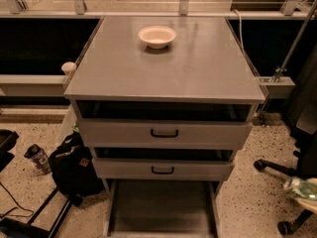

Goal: Pick green can from bottom drawer and place on counter

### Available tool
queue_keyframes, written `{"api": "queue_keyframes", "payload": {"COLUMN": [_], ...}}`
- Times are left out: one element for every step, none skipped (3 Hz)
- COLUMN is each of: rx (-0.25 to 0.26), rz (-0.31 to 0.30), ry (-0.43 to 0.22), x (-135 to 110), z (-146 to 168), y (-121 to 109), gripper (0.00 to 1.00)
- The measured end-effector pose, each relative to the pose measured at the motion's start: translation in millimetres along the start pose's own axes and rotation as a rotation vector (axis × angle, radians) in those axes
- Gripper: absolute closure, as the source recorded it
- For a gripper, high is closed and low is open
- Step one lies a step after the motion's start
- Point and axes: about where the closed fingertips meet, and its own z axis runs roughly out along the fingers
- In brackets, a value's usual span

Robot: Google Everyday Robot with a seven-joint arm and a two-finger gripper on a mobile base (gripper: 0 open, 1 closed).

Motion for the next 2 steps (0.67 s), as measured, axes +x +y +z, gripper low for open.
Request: {"api": "queue_keyframes", "payload": {"rx": [0.186, 0.395], "rz": [-0.035, -0.086], "ry": [0.003, -0.021], "x": [-50, -123], "z": [-97, -182], "y": [-57, -91], "gripper": [1.00, 1.00]}}
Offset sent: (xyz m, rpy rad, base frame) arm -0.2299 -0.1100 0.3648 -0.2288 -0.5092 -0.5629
